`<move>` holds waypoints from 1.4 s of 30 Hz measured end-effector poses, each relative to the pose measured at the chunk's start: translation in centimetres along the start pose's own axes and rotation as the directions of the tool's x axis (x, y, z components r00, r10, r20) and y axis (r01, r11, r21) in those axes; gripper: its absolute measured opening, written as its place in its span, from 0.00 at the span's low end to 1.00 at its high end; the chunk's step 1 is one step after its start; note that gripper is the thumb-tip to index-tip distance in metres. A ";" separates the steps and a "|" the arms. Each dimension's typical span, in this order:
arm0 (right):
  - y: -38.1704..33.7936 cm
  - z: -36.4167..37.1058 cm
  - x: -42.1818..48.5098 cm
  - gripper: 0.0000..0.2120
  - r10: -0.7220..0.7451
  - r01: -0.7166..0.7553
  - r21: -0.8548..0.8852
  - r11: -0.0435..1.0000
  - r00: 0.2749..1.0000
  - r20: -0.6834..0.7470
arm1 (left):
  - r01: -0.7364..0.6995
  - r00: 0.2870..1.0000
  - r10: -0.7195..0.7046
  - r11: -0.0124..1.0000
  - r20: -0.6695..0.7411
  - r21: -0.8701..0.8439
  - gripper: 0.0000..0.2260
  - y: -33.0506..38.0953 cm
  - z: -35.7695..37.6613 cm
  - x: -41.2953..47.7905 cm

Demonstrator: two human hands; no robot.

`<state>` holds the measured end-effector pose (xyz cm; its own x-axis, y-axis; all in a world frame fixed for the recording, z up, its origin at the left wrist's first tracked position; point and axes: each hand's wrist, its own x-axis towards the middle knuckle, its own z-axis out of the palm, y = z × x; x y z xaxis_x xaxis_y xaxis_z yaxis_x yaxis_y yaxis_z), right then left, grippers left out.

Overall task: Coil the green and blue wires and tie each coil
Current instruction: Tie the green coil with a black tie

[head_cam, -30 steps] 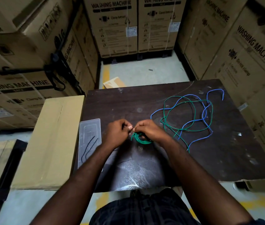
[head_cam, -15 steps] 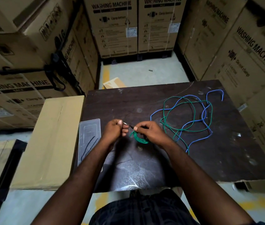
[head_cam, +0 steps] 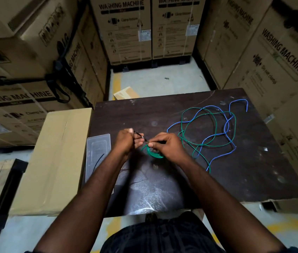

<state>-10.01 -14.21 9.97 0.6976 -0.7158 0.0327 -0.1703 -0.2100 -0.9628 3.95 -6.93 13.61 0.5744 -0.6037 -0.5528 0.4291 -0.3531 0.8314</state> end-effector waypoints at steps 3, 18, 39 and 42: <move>0.2 0.2 -0.2 0.07 0.013 -0.012 0.017 1.000 0.996 -0.093 | -0.031 0.999 0.031 0.999 -0.005 0.015 0.11 0.2 0.5 0.1; -0.9 0.1 -0.2 0.08 0.097 -0.080 0.119 0.990 0.985 -0.142 | -0.115 0.985 0.116 0.993 -0.127 0.017 0.13 0.8 1.4 -0.2; -1.8 0.8 -0.2 0.12 0.062 -0.059 0.087 0.994 0.997 -0.035 | -0.144 0.989 0.138 0.984 -0.061 -0.103 0.11 1.2 0.1 -1.0; -2.3 1.1 0.0 0.12 0.114 -0.108 0.170 0.979 0.993 -0.026 | -0.023 0.998 0.011 0.978 -0.058 -0.206 0.12 1.3 0.0 -1.0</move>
<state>-8.84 -13.00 11.89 0.6550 -0.7523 -0.0706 -0.1238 -0.0146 -0.9922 3.94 -6.78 15.29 0.6183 -0.5654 -0.5459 0.5505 -0.1842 0.8143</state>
